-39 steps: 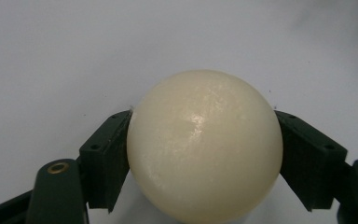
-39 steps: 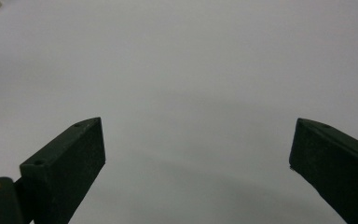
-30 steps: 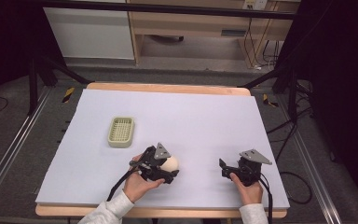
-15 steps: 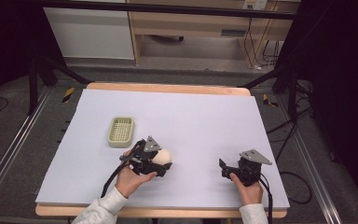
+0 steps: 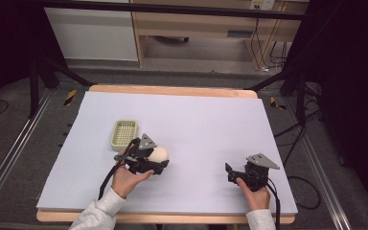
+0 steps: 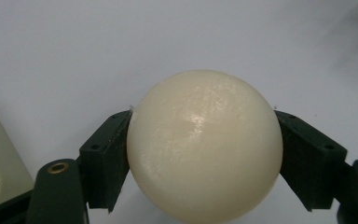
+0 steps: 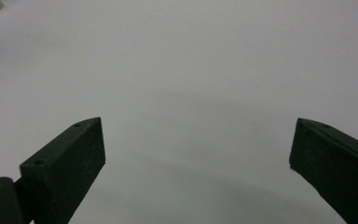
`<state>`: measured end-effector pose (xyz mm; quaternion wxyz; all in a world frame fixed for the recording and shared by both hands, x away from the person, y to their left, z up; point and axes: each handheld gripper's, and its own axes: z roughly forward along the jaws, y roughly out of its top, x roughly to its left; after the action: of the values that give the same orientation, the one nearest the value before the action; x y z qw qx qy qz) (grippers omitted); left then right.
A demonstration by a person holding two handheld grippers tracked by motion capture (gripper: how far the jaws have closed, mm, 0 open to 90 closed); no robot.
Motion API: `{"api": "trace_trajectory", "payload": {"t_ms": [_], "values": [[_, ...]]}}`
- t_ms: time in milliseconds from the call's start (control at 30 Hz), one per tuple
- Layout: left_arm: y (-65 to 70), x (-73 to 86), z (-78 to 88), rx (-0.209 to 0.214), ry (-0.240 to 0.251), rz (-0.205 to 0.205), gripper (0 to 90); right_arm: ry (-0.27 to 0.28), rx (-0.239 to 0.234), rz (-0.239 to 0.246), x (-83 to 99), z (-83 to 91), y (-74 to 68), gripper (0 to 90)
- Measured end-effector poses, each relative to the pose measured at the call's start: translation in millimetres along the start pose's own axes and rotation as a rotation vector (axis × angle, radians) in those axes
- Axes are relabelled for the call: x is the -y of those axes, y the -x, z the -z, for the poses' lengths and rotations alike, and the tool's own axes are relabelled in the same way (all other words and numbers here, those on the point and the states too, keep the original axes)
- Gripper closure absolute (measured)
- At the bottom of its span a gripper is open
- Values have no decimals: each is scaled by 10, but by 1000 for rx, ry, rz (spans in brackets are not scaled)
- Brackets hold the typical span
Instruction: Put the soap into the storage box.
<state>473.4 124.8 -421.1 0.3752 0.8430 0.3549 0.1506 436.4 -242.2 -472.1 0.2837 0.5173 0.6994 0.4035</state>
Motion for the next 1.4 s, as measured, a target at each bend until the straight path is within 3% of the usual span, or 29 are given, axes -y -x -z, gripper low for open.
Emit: {"api": "trace_trajectory", "payload": {"t_ms": [833,1400], "values": [[-401,-7,195,-85,26,68,244,1,1,-8,-9,1,-2,38],[-752,21,308,-132,38,150,244,3,1,-11,-20,-5,-6,39]]}}
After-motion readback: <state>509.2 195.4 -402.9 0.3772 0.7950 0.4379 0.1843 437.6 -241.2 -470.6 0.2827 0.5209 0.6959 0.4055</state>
